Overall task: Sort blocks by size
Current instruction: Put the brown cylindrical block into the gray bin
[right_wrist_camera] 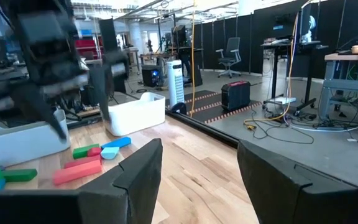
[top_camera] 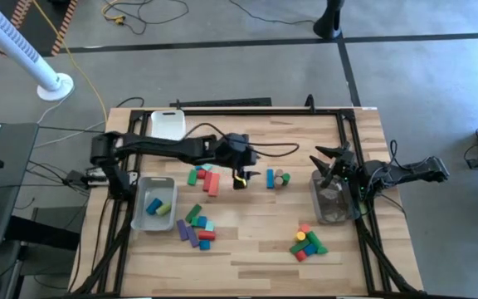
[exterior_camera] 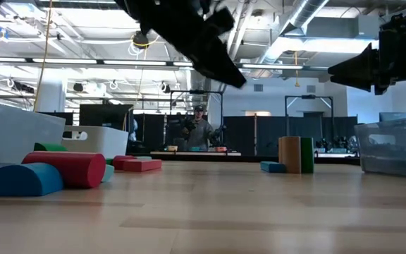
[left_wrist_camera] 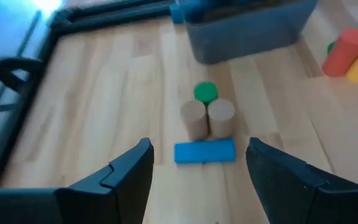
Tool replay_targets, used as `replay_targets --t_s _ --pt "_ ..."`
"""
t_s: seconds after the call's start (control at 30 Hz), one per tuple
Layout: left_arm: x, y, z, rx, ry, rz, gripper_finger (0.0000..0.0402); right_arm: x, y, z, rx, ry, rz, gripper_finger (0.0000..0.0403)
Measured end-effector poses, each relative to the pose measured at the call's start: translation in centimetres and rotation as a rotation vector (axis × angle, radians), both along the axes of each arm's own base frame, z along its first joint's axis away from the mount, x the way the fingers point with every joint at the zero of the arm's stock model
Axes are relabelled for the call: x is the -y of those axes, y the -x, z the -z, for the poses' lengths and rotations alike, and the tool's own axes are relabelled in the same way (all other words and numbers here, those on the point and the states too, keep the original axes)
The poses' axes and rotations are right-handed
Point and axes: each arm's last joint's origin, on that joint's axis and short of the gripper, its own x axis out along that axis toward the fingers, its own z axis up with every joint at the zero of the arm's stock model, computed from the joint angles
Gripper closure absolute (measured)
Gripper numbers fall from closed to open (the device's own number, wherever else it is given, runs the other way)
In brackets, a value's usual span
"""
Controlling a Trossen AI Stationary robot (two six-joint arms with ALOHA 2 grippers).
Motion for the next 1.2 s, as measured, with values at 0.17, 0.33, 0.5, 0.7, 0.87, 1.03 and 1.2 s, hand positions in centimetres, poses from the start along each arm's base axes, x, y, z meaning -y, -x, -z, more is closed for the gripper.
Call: replay_targets --t_s 0.17,0.33,0.5,0.7,0.87,1.03,1.2 --pt "0.0 -1.7 2.3 0.032 0.069 0.020 0.0156 0.0 0.0 0.0 -0.001 0.000 0.000 0.0164" --pt "0.4 -3.1 4.2 0.077 0.118 0.023 0.0156 0.0 0.0 0.0 -0.001 0.000 0.000 0.0164" --pt "1.1 -4.1 5.9 0.102 0.160 0.021 0.0156 0.0 0.0 0.0 0.000 0.000 -0.001 0.0164" --pt "2.0 -5.0 7.9 0.114 0.238 0.000 0.0156 0.0 0.0 0.0 -0.001 0.001 0.000 0.0164" --pt "2.8 -5.5 10.0 0.099 0.288 -0.025 0.0156 0.0 0.0 0.0 -0.001 0.001 0.000 0.0164" --pt "2.6 -5.8 10.8 0.120 0.301 -0.107 0.0156 0.0 0.0 0.0 0.000 0.001 0.000 0.0164" --pt "2.4 -6.0 10.8 0.167 0.254 -0.172 0.0156 0.0 0.0 0.0 0.004 0.000 0.000 0.0164"
